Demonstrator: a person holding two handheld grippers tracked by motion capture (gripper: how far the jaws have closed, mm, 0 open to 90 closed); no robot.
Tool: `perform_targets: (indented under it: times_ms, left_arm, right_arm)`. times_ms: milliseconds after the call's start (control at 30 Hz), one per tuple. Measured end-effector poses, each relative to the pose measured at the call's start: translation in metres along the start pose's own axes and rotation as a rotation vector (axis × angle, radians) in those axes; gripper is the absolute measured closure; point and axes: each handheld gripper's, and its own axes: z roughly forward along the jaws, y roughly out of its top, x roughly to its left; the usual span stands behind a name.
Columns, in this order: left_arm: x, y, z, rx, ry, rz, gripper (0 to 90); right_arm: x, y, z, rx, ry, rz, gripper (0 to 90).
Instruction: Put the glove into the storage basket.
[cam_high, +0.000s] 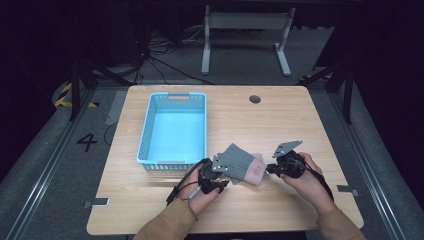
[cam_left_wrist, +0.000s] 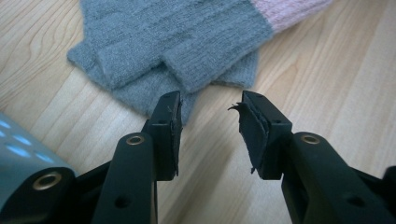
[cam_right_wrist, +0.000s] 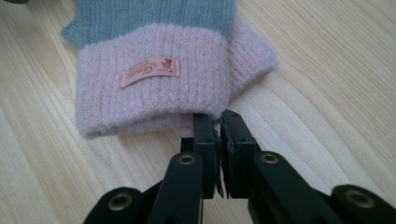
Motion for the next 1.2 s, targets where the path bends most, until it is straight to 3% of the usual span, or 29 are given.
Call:
perform_targets:
  times_ms: [233,567,800,1033,1100,1200]
  left_arm:
    - [0.000,0.006,0.009,0.037,0.027,-0.029,65.5]
    - [0.002,0.012,0.012,0.056,0.028,-0.052,71.1]
    - [0.000,0.015,0.013,0.069,0.035,-0.030,77.0]
    - [-0.001,0.016,0.015,0.061,0.037,-0.025,74.4]
    - [0.000,0.016,0.015,0.065,0.035,-0.029,77.3]
    - [0.000,0.016,0.014,0.068,0.048,-0.024,82.1]
  right_arm:
    - [-0.001,-0.001,0.001,-0.003,0.000,0.002,86.4]
    - [0.000,0.000,0.001,-0.005,0.001,0.005,86.5]
    - [0.001,0.000,0.002,-0.008,0.001,0.004,86.2]
    - [0.002,0.002,0.002,-0.012,0.006,0.005,80.3]
    - [0.004,0.004,0.002,-0.018,0.002,-0.004,76.1]
    - [0.006,0.005,0.002,-0.024,0.003,-0.009,78.3]
